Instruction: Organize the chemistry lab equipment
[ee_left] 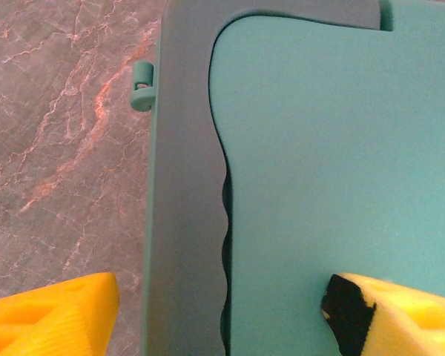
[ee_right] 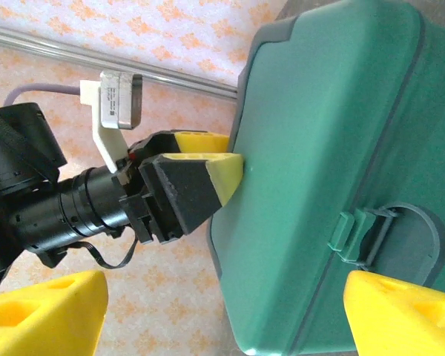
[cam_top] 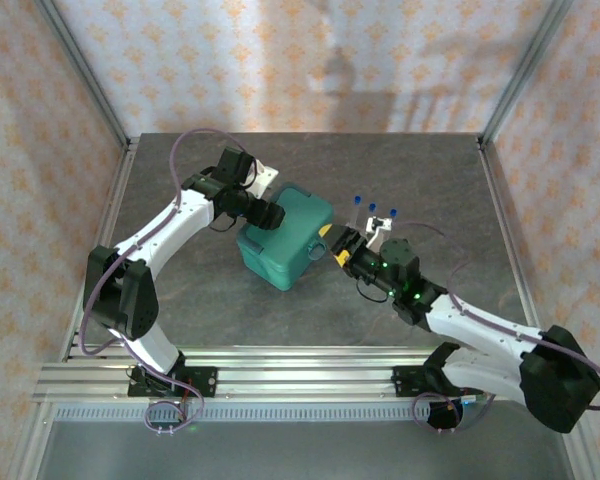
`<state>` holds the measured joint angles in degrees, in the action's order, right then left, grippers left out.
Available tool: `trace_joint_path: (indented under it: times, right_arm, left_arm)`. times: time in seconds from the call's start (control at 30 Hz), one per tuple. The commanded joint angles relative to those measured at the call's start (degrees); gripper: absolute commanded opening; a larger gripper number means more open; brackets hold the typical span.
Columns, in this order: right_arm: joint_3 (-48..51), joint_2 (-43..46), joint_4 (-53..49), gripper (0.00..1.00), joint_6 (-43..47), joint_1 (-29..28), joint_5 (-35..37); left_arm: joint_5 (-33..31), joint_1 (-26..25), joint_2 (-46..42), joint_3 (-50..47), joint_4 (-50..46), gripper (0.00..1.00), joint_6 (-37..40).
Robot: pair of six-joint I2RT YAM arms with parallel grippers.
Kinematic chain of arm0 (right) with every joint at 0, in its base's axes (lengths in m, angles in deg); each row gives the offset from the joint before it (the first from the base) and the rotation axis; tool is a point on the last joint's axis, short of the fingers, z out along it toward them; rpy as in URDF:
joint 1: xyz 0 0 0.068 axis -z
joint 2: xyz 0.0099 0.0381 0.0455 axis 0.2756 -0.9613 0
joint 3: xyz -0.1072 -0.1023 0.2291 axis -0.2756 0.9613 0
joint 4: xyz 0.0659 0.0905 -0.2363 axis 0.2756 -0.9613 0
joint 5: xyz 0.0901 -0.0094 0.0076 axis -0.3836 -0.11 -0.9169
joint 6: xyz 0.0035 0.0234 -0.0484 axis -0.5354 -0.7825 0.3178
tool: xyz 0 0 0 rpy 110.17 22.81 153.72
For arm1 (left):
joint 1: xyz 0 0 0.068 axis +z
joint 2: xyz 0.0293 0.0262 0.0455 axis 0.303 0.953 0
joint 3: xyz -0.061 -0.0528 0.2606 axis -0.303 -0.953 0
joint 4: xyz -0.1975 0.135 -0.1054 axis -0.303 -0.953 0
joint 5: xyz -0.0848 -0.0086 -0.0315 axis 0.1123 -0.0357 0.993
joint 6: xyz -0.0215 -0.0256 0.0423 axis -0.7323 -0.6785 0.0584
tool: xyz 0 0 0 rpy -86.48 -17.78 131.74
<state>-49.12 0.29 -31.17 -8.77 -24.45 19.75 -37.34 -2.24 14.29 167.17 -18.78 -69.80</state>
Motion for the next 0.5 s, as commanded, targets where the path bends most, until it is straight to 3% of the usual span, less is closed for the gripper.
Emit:
trace_joint_path:
  times: [0.0,0.47]
  right_arm:
    - [1.5,-3.7,-0.3,0.84,0.6,0.3,1.5]
    - [-2.1,-21.6,17.3,0.90,-3.5,0.3,-2.3]
  left_arm:
    - [-2.0,-0.7,2.4,-3.3,-2.2,0.78,-0.8]
    - [-1.4,-0.7,2.3,-4.2,-1.8,0.78,-1.1]
